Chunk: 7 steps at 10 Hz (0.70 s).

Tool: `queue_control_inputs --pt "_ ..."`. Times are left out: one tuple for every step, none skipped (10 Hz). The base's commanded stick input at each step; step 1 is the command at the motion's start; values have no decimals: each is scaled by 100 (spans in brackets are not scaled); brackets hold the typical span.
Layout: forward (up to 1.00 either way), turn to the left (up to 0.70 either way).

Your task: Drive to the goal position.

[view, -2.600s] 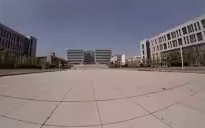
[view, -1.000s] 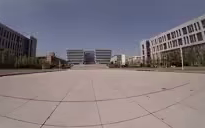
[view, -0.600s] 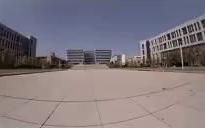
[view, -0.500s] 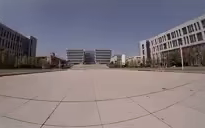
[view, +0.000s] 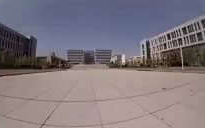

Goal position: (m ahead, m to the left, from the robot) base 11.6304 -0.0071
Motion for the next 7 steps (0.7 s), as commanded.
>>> queue_control_inputs --pt "4 0" --pt "4 0" --pt "4 0" --pt "4 0" --pt "4 0" --pt "4 0" --pt "4 0"
